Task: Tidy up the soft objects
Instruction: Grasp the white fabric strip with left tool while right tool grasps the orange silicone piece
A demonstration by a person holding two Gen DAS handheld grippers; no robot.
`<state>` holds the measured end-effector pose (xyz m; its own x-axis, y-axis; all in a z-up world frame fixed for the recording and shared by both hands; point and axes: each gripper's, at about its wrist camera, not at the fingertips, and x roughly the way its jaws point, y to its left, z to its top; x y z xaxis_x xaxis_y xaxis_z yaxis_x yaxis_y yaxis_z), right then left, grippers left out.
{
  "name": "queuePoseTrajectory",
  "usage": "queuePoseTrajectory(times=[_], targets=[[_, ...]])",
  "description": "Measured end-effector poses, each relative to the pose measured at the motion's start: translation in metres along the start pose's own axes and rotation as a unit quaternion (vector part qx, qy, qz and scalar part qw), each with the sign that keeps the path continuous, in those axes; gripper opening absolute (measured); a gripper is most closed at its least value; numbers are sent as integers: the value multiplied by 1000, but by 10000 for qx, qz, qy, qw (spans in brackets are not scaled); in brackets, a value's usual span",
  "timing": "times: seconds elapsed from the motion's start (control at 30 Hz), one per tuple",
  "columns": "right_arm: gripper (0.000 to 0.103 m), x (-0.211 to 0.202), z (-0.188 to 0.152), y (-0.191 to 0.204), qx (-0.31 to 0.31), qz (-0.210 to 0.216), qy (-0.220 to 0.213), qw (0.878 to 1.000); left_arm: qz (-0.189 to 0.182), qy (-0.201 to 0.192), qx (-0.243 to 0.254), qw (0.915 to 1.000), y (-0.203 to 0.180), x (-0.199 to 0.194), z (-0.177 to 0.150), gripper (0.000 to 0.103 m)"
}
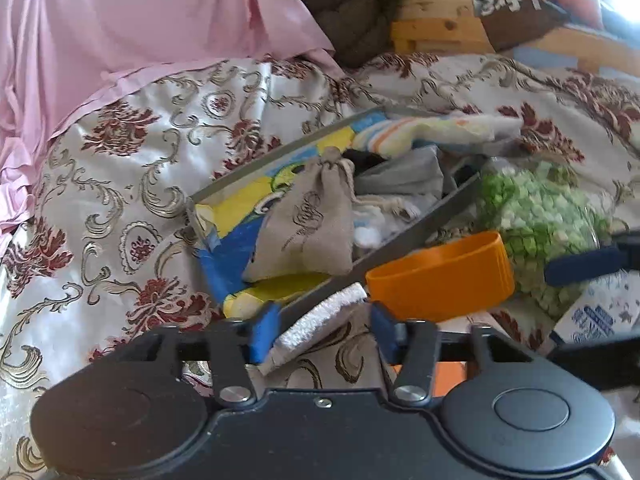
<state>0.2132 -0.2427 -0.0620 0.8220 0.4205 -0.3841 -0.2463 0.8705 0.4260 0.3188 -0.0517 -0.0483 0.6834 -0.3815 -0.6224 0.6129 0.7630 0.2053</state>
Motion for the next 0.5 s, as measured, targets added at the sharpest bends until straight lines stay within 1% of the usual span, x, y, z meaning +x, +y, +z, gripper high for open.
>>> queuePoseTrajectory(times=[0.03,0.1,0.17,0.23,0.33,0.4,0.5], targets=[[103,-1,4,1,-127,-58,-19,9999,18,10,51,10000,-1,0,0,41],[103,0,15,1,-352,-195,39,9992,34,-15,116,9999,-2,0,-2,40],[103,5,28,-2,-450,-204,197,9986,49,-38,85,9999,-1,0,-3,39],[103,18,46,-5,-640,-113,519,9965,29,-80,-12,10000,1,-1,-5,39],[103,41,70,-7,-1092,-40,983,9891,-28,-142,-104,9998,3,-3,-9,37],[103,57,82,-8,-1327,33,1382,9815,-81,-175,-187,9996,5,-4,-12,36],[103,78,87,-6,-1677,94,1881,9677,-153,-236,-360,9990,9,-6,-17,36]])
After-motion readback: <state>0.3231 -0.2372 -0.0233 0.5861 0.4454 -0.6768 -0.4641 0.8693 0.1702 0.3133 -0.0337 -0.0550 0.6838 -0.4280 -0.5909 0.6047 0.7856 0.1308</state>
